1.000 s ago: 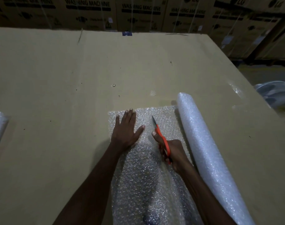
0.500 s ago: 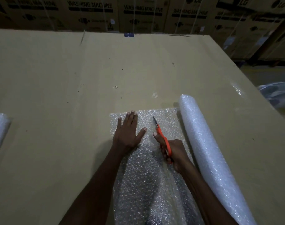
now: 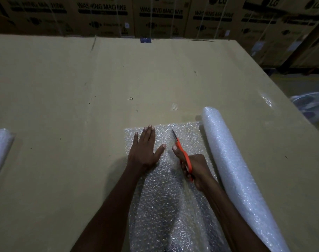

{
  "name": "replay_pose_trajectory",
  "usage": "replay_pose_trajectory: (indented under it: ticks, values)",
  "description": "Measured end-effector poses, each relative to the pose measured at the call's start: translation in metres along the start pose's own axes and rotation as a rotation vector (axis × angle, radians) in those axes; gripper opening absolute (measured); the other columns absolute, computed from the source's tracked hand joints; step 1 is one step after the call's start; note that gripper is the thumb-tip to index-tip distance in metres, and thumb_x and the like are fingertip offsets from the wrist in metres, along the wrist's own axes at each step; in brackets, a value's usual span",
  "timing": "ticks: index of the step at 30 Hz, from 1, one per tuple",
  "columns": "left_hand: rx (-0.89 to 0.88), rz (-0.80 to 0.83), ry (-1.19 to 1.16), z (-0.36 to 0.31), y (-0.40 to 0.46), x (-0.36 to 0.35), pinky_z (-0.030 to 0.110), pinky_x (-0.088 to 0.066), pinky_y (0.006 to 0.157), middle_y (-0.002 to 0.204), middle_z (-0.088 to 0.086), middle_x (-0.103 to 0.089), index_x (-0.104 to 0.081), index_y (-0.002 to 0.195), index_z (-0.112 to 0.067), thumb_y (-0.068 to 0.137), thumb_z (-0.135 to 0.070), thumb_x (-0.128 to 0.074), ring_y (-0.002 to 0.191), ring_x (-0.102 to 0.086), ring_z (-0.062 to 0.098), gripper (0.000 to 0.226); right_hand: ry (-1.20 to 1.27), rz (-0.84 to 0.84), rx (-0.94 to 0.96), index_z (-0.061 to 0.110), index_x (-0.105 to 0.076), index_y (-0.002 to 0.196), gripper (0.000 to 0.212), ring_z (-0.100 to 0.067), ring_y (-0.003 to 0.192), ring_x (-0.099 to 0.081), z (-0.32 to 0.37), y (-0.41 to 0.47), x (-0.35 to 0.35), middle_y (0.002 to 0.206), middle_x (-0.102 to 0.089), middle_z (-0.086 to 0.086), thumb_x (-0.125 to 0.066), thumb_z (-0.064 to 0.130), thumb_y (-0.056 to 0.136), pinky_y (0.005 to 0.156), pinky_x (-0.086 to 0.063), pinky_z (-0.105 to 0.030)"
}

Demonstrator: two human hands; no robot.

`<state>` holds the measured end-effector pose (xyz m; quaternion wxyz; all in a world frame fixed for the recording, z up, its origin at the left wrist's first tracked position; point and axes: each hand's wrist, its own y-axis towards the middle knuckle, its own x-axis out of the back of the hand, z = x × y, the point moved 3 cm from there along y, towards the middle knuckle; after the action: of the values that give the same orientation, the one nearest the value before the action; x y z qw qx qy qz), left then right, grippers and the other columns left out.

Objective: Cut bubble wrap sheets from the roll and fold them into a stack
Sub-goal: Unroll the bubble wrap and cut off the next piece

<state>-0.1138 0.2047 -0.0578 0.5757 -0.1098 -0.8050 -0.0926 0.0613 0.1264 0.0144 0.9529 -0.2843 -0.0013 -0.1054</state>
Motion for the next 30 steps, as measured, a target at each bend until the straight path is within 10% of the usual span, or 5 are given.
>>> replay_pose_trajectory:
  ticks: [30]
  values:
    - [0.006,-0.015,0.004,0.0,-0.001,0.0,0.047,0.002,0.125,0.167,0.003,0.003,-0.006,0.16,-0.012,0.094,-0.071,-0.002,0.154,0.007,0.014,0.089,-0.026,-0.039,0.008,0.008,-0.058,0.054,0.055,-0.012,0.034,-0.037,0.012,0.018,-0.01,0.052,-0.048,-0.01,-0.087,0.052,0.071,0.036,-0.028,-0.017]
